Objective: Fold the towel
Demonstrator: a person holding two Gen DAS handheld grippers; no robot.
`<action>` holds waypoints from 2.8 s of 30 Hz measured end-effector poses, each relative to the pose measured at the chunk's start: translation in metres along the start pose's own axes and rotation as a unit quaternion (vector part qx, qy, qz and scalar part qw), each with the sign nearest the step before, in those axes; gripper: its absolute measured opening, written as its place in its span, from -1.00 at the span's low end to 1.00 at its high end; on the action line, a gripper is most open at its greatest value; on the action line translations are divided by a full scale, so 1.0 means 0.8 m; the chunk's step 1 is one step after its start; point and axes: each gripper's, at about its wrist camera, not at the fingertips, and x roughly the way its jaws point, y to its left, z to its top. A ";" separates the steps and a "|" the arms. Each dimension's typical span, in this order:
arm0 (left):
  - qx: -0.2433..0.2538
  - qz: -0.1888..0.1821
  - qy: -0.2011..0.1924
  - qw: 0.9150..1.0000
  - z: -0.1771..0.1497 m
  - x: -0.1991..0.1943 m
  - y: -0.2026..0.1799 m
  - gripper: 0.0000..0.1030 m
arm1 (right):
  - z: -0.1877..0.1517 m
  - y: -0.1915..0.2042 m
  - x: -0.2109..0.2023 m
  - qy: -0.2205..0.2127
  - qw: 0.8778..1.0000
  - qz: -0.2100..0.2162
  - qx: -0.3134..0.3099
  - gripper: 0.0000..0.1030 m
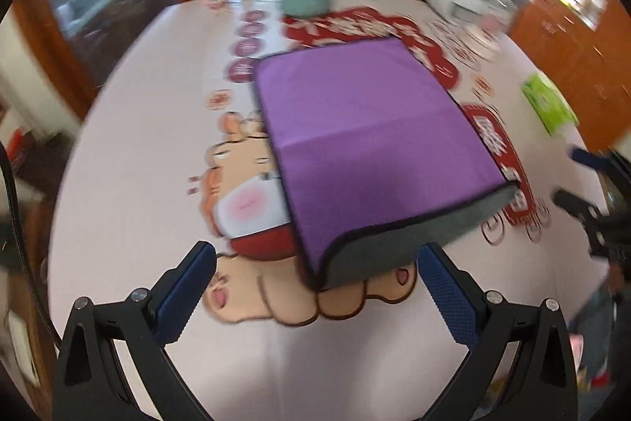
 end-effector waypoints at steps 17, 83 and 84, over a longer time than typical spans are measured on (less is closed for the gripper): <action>0.092 -0.117 0.072 0.986 0.009 0.085 -0.007 0.70 | -0.008 -0.043 0.091 0.088 0.988 0.104 -0.072 0.08; 0.002 0.029 -0.013 0.999 0.110 0.041 0.028 -0.89 | 0.126 -0.037 0.065 -0.052 0.996 -0.027 -0.071 -0.88; -0.004 0.033 -0.018 0.999 0.120 0.042 0.032 -0.89 | 0.133 -0.038 0.068 -0.055 0.996 -0.033 -0.067 -0.88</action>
